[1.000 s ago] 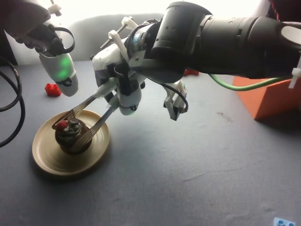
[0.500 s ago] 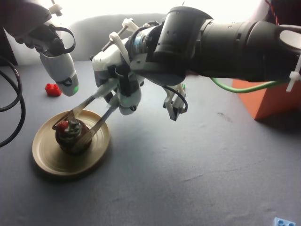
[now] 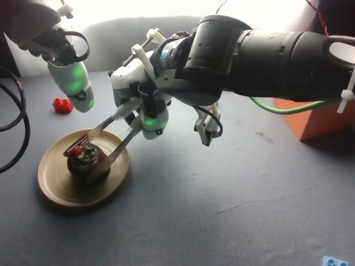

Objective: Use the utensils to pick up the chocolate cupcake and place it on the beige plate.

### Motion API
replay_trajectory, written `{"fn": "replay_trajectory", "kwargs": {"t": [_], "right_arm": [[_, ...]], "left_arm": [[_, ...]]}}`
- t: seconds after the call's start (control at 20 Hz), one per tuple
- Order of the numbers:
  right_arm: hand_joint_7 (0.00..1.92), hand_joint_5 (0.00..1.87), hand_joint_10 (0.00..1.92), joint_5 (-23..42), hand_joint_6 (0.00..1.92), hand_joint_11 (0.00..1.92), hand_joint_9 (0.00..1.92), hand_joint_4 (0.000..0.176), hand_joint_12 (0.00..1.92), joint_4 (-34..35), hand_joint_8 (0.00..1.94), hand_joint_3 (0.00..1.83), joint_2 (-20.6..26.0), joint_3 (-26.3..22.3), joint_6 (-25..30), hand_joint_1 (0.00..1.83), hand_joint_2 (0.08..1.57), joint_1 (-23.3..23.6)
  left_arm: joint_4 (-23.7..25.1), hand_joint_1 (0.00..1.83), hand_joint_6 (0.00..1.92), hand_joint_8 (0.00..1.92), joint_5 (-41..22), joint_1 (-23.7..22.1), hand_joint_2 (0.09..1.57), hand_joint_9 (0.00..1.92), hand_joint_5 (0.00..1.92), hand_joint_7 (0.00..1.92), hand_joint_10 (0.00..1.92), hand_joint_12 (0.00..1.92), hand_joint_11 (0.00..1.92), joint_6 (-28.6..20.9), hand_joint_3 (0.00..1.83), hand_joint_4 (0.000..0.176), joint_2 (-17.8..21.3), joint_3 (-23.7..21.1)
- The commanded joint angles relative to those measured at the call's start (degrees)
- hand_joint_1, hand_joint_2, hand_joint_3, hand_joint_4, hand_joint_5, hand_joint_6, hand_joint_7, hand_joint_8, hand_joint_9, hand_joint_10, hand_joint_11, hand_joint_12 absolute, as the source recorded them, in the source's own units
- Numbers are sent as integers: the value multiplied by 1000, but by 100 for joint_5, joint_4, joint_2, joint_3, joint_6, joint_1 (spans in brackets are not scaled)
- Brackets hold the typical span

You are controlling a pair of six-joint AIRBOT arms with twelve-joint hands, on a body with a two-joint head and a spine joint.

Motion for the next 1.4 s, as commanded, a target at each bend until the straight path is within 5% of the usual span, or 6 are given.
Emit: {"fn": "replay_trajectory", "kwargs": {"t": [0.0,0.75,0.85,1.35], "right_arm": [[636,715,1499,473,1136,769,647,0,1669,-112,1476,0,13,18,18,1473,1220,39],[714,642,1410,456,1287,713,688,0,1716,-113,1412,0,34,23,-19,1476,1218,31],[721,684,1502,457,1277,621,721,0,1386,-113,1425,1,32,22,-17,1345,1233,31],[728,630,1568,377,1336,545,688,0,1446,-111,1444,1,58,21,-11,1320,1254,21]], "left_arm": [[416,389,0,0,-86,-65,1036,145,144,148,0,326,0,45,1,0,7,30],[415,411,4,1,-85,-65,1036,155,184,156,2,339,0,47,0,0,11,31],[414,401,0,0,-83,-65,1042,138,164,139,0,304,0,47,2,0,12,31],[415,401,0,0,-78,-65,1036,140,158,137,0,401,0,53,2,0,11,31]]}}
